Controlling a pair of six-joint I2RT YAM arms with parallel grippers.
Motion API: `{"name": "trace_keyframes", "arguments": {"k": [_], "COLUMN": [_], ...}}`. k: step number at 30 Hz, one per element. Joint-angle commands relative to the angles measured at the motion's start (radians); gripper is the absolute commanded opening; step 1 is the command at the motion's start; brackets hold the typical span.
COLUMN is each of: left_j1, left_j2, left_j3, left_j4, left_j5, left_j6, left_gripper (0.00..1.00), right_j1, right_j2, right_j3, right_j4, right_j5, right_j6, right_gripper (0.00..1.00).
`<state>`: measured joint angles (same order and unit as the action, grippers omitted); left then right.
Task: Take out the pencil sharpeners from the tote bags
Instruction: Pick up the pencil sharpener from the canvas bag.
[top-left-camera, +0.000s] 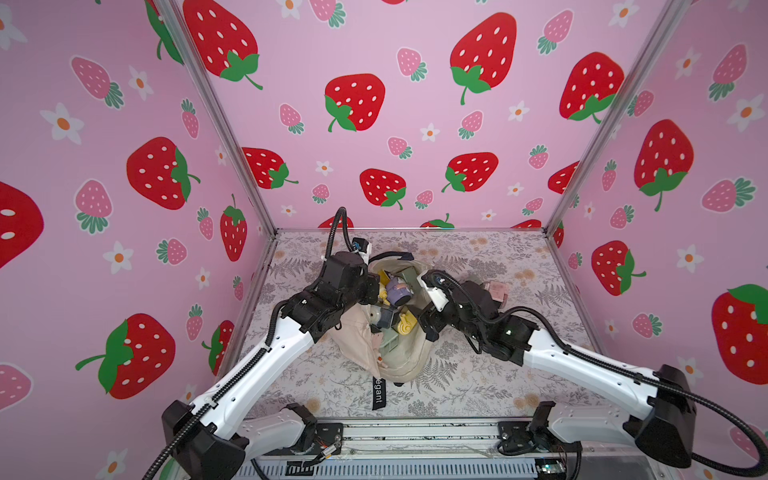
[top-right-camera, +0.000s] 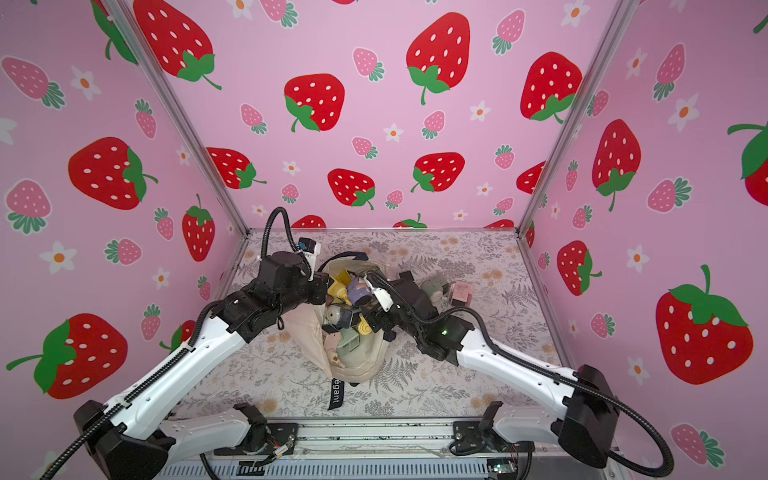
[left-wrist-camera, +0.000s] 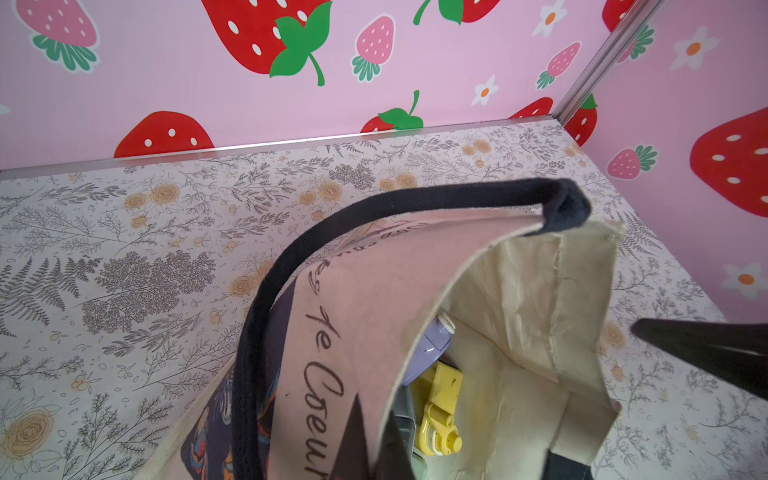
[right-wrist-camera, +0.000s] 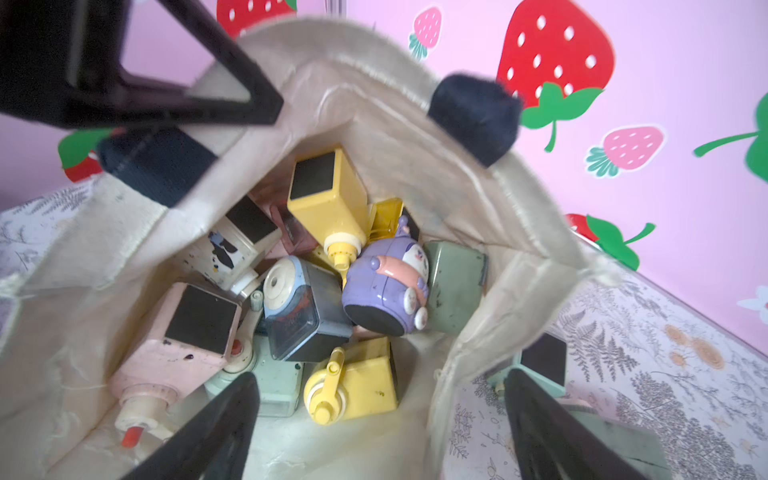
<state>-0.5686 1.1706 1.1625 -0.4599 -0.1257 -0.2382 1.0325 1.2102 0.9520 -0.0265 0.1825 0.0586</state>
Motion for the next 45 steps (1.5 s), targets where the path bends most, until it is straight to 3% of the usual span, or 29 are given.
{"name": "trace_keyframes", "arguments": {"k": [1,7,14,17,19,24,32,35,41,45], "left_j1": [-0.009,-0.01,-0.009,-0.01,-0.011,-0.011,-0.011,-0.011,-0.011,-0.011], "left_j2": [-0.017,0.009,0.044,0.051,0.048,-0.049,-0.048,-0.031,-0.017,0.033], "left_j3": [0.012,0.016,0.054,0.05,0.101,0.046,0.116,0.16,0.155,0.189], "left_j4": [0.089,0.133,0.166,0.161,0.064,0.091,0.011,-0.023,0.024,0.03], "left_j5": [0.018,-0.027,-0.001,0.091,0.03,-0.009,-0.014,-0.018,-0.043,-0.034], "left_j6": [0.018,0.061,0.065,0.119,0.122,0.113,0.116,0.135,0.13,0.138], "left_gripper": [0.0,0.0,0.0,0.0,0.0,0.0,0.0,0.0,0.0,0.0], "right_j1": [0.008,0.029,0.061,0.063,0.061,0.056,-0.008,-0.013,-0.028,-0.026], "right_j2": [-0.034,0.084,0.265,0.347,0.408,0.558,0.668,0.735,0.787,0.736], "right_j3": [-0.032,0.0,0.024,0.08,0.121,0.235,0.318,0.374,0.363,0.303], "right_j4": [0.034,0.052,0.199,0.228,0.248,0.312,0.374,0.369,0.478,0.511], "right_j5": [-0.052,-0.2,-0.142,-0.089,-0.053,0.047,-0.076,-0.056,-0.062,-0.061], "right_j6": [-0.016,-0.053,-0.06,-0.024,-0.032,-0.05,-0.056,-0.067,-0.1,-0.137], "right_gripper": [0.9,0.87,0.9,0.9,0.91,0.93,0.95,0.95,0.73,0.55]}}
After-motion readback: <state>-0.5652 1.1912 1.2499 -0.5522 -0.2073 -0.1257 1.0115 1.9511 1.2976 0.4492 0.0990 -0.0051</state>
